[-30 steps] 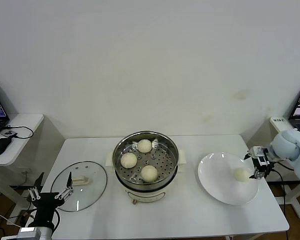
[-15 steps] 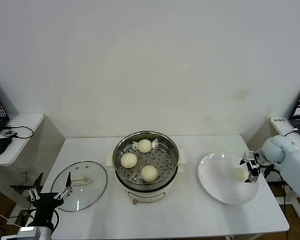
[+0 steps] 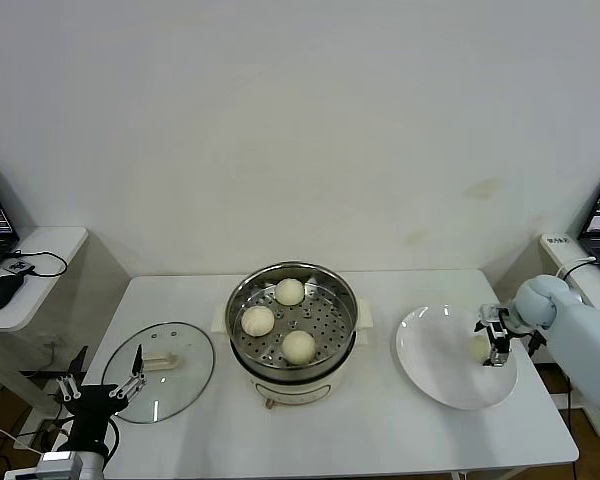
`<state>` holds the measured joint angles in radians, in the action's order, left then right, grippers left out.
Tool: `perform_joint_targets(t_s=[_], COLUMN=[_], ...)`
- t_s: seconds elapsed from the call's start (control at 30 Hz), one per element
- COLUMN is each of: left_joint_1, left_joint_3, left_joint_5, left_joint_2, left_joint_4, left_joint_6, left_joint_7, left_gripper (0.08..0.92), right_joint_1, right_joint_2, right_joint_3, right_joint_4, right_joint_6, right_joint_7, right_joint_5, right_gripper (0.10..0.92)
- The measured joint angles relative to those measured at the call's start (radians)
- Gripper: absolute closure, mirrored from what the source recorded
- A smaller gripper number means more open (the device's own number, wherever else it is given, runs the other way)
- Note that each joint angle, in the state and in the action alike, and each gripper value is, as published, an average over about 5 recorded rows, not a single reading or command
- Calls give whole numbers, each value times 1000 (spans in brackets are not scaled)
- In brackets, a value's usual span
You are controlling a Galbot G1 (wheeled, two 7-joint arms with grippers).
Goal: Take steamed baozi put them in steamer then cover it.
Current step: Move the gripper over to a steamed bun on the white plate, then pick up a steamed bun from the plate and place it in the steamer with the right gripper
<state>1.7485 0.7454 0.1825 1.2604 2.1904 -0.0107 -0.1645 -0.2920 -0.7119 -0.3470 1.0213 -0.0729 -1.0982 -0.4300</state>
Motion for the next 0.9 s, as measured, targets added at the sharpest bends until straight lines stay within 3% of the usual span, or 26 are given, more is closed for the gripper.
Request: perform_joint_targets(t_s=[0.33, 0.63, 0.9], left_joint_1=[1, 0, -4], left_joint_3=[1, 5, -1], left_joint_5=[0, 1, 2], left_joint_2=[1, -1, 1], left_joint_4=[-6, -7, -9], left_joint_6=[1, 2, 2], left_joint_7=[0, 0, 0], left_gripper=[177, 177, 177], right_joint_1=[7, 38, 146], right_joint_2=[-9, 24, 119], right_joint_3=[-1, -34, -137], right_joint_4=[-15, 35, 189], right_joint_6=[-3, -27, -94], right_joint_7=[-5, -21, -25], right_joint_5=[-10, 27, 130], right_gripper=[423, 446, 437])
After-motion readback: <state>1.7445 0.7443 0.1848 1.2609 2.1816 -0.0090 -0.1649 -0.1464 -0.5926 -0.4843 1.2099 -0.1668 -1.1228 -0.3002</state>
